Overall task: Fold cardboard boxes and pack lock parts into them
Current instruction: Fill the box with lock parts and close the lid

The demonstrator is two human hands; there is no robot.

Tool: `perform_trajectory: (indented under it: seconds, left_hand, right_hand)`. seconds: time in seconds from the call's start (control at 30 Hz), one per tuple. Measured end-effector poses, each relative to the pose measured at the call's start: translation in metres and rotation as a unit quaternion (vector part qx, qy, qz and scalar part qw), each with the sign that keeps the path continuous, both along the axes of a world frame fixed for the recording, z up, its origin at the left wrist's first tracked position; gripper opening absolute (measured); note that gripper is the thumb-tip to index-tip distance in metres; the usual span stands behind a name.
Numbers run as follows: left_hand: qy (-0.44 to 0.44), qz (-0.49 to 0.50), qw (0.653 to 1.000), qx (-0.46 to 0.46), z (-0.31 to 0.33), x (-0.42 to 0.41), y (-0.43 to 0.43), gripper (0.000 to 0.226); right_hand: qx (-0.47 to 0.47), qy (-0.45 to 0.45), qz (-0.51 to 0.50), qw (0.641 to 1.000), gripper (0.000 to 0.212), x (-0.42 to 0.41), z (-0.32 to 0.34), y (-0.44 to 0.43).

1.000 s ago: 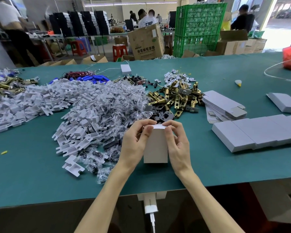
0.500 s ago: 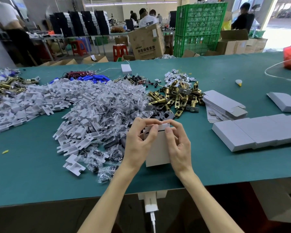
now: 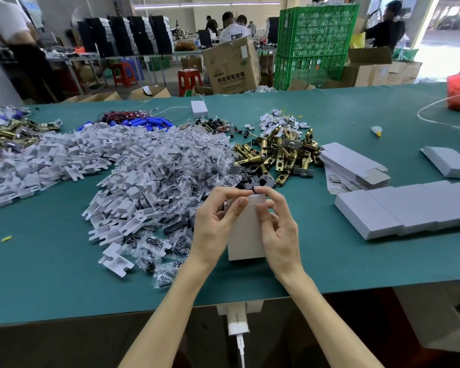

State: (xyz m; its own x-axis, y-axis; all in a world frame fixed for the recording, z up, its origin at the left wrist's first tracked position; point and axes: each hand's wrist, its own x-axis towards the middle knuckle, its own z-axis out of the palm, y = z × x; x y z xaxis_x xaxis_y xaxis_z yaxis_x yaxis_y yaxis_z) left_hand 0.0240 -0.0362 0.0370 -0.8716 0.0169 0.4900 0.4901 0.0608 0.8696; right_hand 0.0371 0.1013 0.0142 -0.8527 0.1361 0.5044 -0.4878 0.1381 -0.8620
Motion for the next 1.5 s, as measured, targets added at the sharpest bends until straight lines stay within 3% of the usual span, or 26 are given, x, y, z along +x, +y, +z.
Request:
perform_trajectory:
  seconds: [0.43,0.8,1.1,1.5]
  left_hand:
    - [-0.057,0.004,0.998,0.029,-0.004,0.002,0.019,0.020]
    - [-0.040,0.054,0.997,0.034,-0.006,0.001,0.028,0.011]
    - [-0.022,-0.025,0.996,0.079,-0.011,-0.002,0.011,0.020]
    - [-0.045,-0.025,0.991,0.126,-0.017,-0.003,0.012,0.015]
  right_hand:
    - [0.031,0.010,-0.024,0.999,0.022,-0.001,-0.003,0.001]
    - [0.034,0.017,-0.020,0.999,0.020,-0.002,-0.005,0.000]
    - [0.021,0.015,-0.013,1.000,0.016,-0.005,-0.007,0.000]
    - [0.021,0.010,-0.013,1.000,0.015,-0.005,-0.007,-0.001]
